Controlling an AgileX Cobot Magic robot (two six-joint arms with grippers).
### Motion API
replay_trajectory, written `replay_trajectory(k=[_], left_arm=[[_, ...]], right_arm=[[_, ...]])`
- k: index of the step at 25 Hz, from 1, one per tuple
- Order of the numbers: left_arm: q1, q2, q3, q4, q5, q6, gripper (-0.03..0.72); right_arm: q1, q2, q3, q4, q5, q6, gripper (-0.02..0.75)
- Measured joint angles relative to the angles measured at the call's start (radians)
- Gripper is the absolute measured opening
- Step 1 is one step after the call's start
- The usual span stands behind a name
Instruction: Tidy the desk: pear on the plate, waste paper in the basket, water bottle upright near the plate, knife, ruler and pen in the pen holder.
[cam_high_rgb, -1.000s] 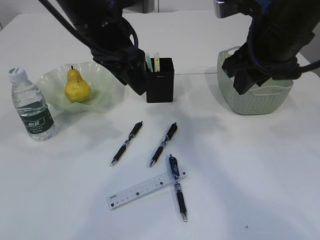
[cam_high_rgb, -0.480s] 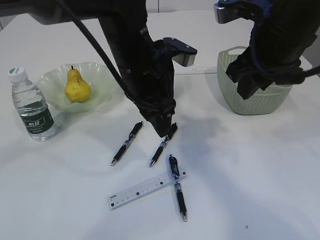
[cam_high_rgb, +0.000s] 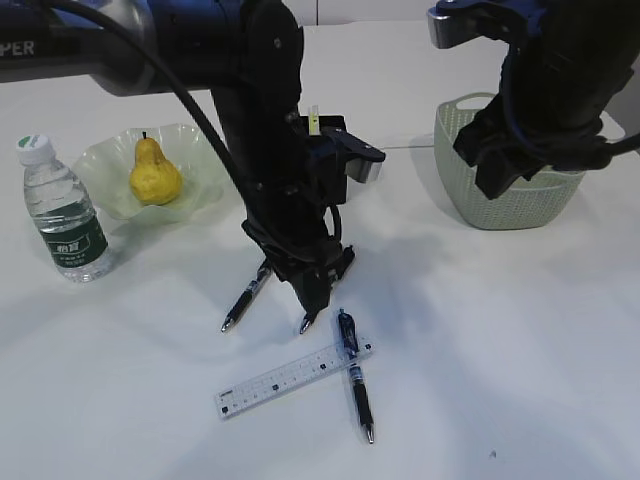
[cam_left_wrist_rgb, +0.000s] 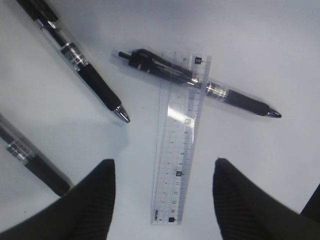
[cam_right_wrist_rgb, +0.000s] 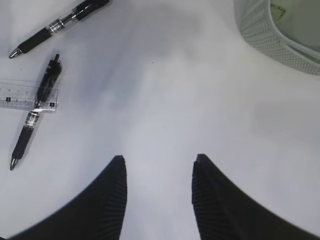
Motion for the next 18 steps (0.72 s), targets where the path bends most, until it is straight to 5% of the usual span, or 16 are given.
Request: replay_trajectory(k=[18], left_arm=[[-0.008, 0.103, 0.002, -0.030, -0.012, -0.015, 0.437]], right_arm=[[-0.048, 0.000, 0.000, -0.047, -0.062, 0.004, 0.352]])
